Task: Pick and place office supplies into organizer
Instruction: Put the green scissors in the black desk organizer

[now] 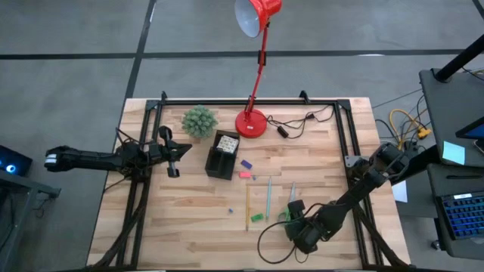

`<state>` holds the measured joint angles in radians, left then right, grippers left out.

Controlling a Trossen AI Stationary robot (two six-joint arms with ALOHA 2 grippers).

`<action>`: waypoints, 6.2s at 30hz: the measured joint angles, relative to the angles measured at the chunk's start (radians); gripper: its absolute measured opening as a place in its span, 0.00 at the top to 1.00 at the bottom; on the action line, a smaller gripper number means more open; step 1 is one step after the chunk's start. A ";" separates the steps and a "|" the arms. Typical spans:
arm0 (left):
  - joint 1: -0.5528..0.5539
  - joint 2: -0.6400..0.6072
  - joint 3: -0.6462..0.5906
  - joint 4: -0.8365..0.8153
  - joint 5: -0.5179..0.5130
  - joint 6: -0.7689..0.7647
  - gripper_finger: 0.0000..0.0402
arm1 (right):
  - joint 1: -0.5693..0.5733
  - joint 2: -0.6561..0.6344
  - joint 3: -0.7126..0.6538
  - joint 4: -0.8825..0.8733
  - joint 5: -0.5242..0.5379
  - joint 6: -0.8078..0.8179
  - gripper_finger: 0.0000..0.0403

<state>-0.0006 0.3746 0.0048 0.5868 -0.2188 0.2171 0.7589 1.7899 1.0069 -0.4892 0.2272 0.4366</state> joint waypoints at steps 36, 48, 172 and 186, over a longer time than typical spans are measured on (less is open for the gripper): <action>0.000 0.003 0.000 0.000 -0.003 0.000 1.00 | -0.072 0.016 0.003 -0.032 -0.164 -0.046 0.51; 0.000 0.003 0.000 0.000 -0.003 0.000 1.00 | -0.079 0.016 0.002 -0.034 -0.150 -0.044 0.75; 0.000 0.002 0.000 0.004 -0.002 -0.001 1.00 | -0.218 -0.158 0.001 0.936 0.458 -0.284 0.96; 0.000 0.003 0.000 0.003 -0.002 0.000 1.00 | -0.308 -0.125 -0.055 1.235 0.427 -0.413 0.96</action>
<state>-0.0002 0.3772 0.0048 0.5896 -0.2212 0.2168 0.4506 1.6651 0.9519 0.7455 0.6545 0.0238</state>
